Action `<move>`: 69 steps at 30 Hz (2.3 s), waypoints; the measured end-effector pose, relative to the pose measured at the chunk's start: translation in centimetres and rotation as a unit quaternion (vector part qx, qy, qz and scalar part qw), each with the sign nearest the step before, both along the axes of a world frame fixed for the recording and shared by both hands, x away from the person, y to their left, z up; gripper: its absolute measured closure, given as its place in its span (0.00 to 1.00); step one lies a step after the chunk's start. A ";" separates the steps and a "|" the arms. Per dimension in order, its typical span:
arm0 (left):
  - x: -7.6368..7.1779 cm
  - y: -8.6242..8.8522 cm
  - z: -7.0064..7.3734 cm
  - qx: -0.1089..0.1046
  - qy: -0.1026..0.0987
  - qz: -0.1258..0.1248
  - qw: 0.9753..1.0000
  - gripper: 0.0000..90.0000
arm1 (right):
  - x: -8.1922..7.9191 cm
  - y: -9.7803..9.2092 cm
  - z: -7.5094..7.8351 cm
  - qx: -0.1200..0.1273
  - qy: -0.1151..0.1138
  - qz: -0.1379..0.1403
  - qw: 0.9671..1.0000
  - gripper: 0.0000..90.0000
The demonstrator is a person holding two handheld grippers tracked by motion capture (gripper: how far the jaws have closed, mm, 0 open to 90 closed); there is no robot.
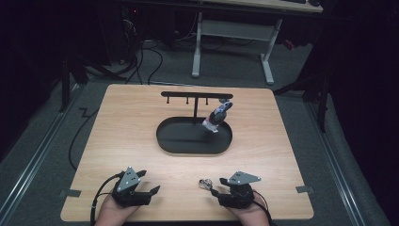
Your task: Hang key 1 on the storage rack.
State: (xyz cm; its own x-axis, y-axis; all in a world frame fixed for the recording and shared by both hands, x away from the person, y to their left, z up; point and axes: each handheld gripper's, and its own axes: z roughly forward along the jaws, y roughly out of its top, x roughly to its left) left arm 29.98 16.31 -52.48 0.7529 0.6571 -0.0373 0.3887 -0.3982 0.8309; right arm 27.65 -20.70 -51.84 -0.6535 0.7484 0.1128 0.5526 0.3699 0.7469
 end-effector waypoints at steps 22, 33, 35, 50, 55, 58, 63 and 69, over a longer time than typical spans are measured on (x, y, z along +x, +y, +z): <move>-0.5 0.9 0.0 -0.002 0.002 0.012 1.000 0.25 | 1.3 3.4 -0.4 -0.071 -0.016 0.034 0.997 0.81; -0.3 0.5 -0.1 0.000 0.003 0.002 1.000 0.25 | 1.4 -0.8 0.0 -0.029 0.022 -0.019 0.999 0.94; -0.2 0.4 -0.1 0.001 0.003 0.000 1.000 0.25 | 1.4 -1.4 0.0 -0.026 0.024 -0.024 0.999 0.94; 0.0 0.4 -0.2 0.001 0.005 -0.002 1.000 0.25 | -0.1 -2.3 -0.4 -0.040 0.033 -0.023 0.998 0.89; 0.0 0.4 -0.2 -0.001 0.005 -0.002 1.000 0.25 | -0.4 -2.1 -0.2 -0.078 0.011 0.005 0.997 0.92; 0.0 0.4 -0.2 0.002 0.007 -0.001 1.000 0.25 | -0.4 -2.3 -0.1 -0.063 0.010 -0.019 0.998 0.89; 0.0 0.3 -0.3 0.005 0.008 -0.003 1.000 0.25 | -0.6 -2.0 0.5 -0.013 0.010 -0.008 1.000 0.94; 0.0 0.1 -0.4 0.009 0.009 -0.006 1.000 0.25 | 0.7 0.8 0.6 -0.039 -0.021 -0.016 0.999 0.96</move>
State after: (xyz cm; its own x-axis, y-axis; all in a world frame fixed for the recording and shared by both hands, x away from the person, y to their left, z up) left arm 29.95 16.45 -52.92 0.7596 0.6491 -0.0397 0.3992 -0.4173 0.8164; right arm 28.32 -19.87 -51.28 -0.6320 0.7745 0.0269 0.5344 0.4104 0.7389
